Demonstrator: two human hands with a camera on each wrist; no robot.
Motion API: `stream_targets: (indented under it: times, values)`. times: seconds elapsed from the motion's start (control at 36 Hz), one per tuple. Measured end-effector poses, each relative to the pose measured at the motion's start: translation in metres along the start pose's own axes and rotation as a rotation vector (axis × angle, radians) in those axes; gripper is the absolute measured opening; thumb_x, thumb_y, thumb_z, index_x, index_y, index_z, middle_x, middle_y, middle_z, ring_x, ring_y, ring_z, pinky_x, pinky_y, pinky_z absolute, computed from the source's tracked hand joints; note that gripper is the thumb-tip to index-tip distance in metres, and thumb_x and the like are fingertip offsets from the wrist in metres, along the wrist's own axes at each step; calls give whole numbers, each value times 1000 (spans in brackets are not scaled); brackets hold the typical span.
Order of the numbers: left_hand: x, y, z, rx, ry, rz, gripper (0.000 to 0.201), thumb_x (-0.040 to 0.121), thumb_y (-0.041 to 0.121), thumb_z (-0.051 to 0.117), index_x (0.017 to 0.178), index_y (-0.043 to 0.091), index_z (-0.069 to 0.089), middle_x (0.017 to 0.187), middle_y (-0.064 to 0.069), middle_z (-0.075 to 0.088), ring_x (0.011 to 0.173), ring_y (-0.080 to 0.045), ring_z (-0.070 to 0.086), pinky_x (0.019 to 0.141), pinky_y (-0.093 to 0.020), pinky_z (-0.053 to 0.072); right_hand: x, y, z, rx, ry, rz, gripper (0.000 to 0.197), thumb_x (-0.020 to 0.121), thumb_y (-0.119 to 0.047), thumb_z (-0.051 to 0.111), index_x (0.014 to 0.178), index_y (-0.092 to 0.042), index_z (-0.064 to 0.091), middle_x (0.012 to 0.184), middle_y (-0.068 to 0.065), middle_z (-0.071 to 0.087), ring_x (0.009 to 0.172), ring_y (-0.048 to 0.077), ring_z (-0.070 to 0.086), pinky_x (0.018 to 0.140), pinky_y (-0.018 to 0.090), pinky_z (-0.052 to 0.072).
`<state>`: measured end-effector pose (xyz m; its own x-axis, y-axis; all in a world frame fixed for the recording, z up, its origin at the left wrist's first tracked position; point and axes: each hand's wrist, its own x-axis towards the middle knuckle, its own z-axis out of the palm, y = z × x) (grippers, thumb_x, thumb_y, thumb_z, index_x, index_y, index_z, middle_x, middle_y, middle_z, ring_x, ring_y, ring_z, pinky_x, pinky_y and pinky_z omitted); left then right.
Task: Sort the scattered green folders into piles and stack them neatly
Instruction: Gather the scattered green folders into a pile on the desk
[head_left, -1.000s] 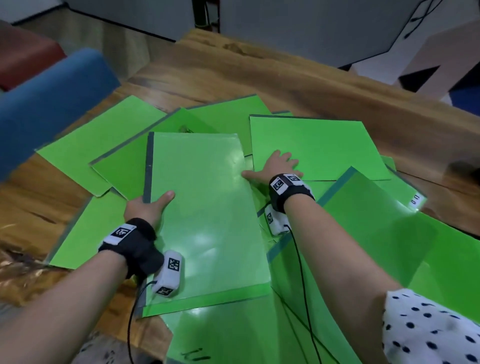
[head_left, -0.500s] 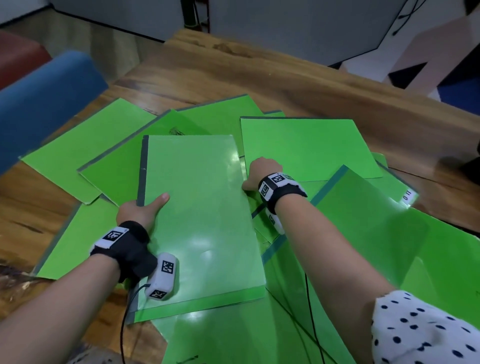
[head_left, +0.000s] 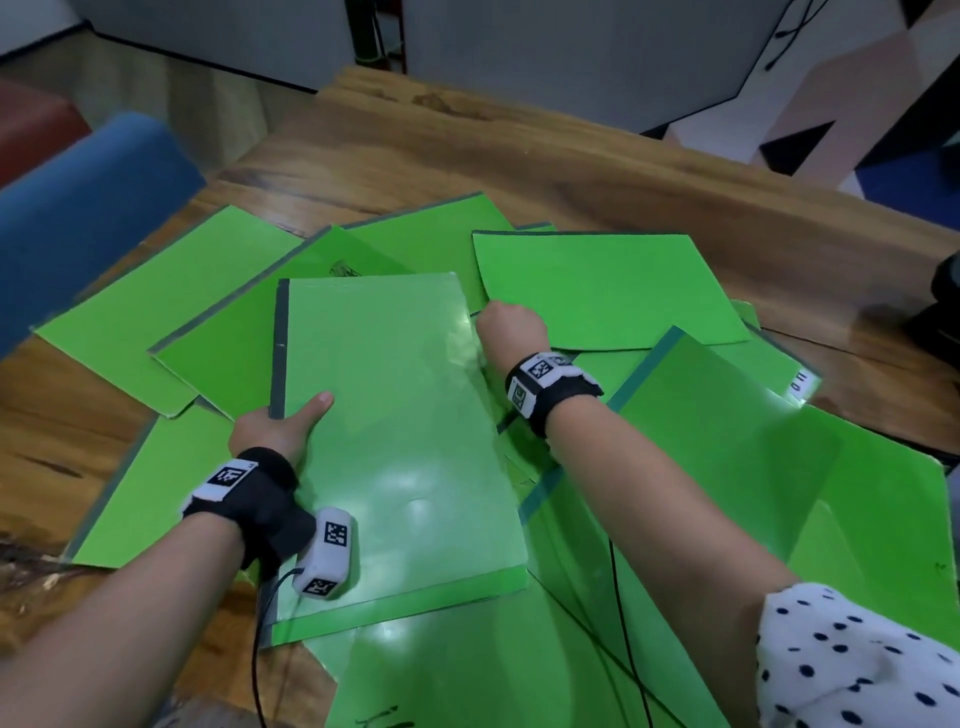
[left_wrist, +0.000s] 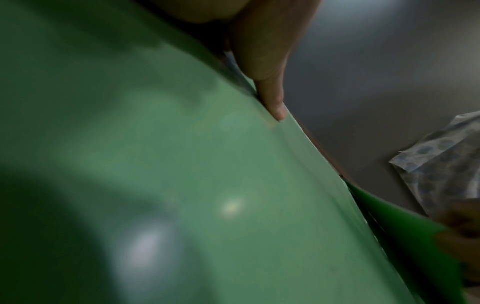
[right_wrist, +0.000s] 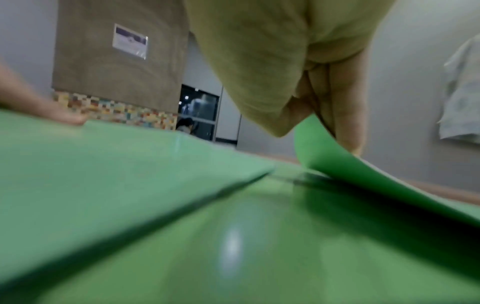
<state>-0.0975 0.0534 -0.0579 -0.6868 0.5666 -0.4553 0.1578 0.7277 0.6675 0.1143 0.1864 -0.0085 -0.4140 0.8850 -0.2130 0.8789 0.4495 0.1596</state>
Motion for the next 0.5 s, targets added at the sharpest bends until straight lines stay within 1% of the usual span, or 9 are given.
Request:
stream_targets:
  times: [0.03,0.06,0.11,0.17,0.22,0.28,0.36,0.42,0.5]
  values:
    - [-1,1,0,7,-2,-12,69,72,54,71,109,-2,57,111,-20,61,94,-33,58,79,-39,47,-5,6,-10,7,35,3,19,91,9,46,105,6,58,87,11,60,76,27,61,62,28,45]
    - [-2,2,-1,12,-6,-21,70,72,55,71,109,-3,57,112,-20,62,93,-33,58,78,-39,47,-11,10,-22,4,69,-11,20,92,9,44,108,7,56,94,13,63,78,28,62,62,29,44]
    - [-5,5,-1,16,-14,-28,58,72,55,71,92,2,57,99,-18,62,88,-32,56,74,-37,45,-27,15,-40,-8,116,-76,21,94,8,41,111,6,54,94,13,64,72,28,57,61,29,43]
    - [-8,8,-3,21,-9,-27,53,73,55,70,76,6,51,84,-15,58,82,-30,52,71,-35,43,-51,15,-48,-7,99,-164,17,96,3,38,107,2,52,81,7,58,63,22,49,57,26,40]
    - [-11,10,-5,24,-6,-24,58,72,56,71,88,1,57,87,-17,58,79,-31,53,70,-36,44,-81,11,-38,56,22,-231,11,100,-6,37,96,-5,48,68,-1,45,54,13,42,54,21,37]
    - [-14,11,-7,22,-15,-33,71,71,57,71,106,-4,60,91,-18,59,80,-32,55,71,-36,46,-114,8,-13,102,-73,-308,11,99,-13,41,96,-6,49,65,-1,42,55,11,41,60,20,40]
    - [-17,12,-9,39,-46,-44,84,72,57,70,124,-7,52,108,-22,61,94,-37,58,78,-39,47,-152,8,33,74,-167,-400,19,96,-13,49,111,-3,52,86,8,57,76,20,53,72,26,50]
    - [-19,13,-9,44,-50,-44,88,73,57,70,130,-6,48,120,-24,58,104,-39,58,86,-42,48,-165,14,54,138,-142,-327,24,97,-19,46,115,-6,53,103,9,59,91,20,55,80,28,51]
    - [-22,14,-9,48,-59,-60,93,73,58,68,136,-4,41,129,-24,54,110,-40,56,92,-46,47,-163,19,61,459,37,85,38,96,-38,42,123,-12,49,117,4,53,109,19,49,90,34,50]
